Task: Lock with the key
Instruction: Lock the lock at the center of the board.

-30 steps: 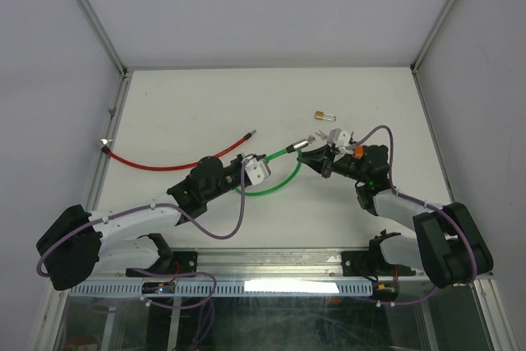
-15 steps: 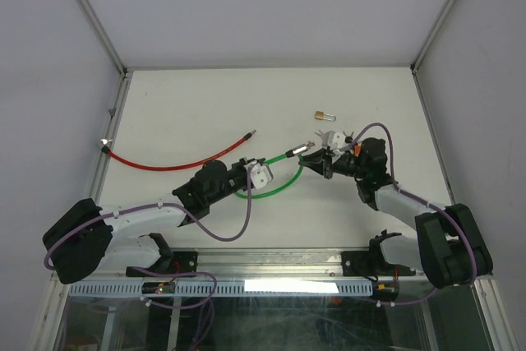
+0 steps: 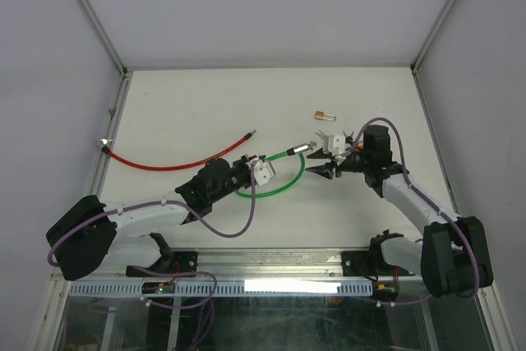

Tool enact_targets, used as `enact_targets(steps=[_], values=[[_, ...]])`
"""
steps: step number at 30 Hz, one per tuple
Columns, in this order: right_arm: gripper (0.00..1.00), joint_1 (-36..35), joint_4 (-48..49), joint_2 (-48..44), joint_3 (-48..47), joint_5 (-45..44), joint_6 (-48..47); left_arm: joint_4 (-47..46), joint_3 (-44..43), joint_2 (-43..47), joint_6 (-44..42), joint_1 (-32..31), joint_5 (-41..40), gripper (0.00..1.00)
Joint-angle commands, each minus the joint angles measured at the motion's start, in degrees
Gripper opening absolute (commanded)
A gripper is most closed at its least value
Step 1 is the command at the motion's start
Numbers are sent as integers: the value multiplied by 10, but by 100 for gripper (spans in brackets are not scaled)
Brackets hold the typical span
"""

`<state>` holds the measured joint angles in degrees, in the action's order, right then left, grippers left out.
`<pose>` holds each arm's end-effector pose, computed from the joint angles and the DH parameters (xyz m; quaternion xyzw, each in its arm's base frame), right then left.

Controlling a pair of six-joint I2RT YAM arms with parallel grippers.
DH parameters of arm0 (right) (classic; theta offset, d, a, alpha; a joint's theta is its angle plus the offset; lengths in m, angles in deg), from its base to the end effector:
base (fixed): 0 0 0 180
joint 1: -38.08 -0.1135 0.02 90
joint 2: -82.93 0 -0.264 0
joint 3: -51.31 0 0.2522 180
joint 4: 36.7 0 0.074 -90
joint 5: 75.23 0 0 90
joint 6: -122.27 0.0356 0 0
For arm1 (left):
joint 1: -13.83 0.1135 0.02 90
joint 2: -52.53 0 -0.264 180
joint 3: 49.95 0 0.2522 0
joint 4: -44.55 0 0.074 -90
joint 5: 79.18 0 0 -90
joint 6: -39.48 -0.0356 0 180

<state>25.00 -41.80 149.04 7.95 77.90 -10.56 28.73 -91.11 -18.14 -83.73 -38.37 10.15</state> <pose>0.2123 0.0819 0.2153 -0.5808 0.5180 0.3204 0.5401 0.1588 -0.2041 0.2125 0.5307 0.5803 -0.0974 0.6101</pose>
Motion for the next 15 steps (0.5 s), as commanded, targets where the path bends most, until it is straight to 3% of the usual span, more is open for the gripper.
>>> enact_targets(steps=[1, 8, 15], values=[[43, 24, -241, -12, -76, 49, -208, 54, -1, -10, 7, -6, -4, 0], [46, 61, -428, -2, -154, 30, -294, 52, 0, -13, 10, -5, 5, 0], [49, 91, -464, -25, -193, 44, -253, 55, 1, -11, 13, -5, 15, 0]])
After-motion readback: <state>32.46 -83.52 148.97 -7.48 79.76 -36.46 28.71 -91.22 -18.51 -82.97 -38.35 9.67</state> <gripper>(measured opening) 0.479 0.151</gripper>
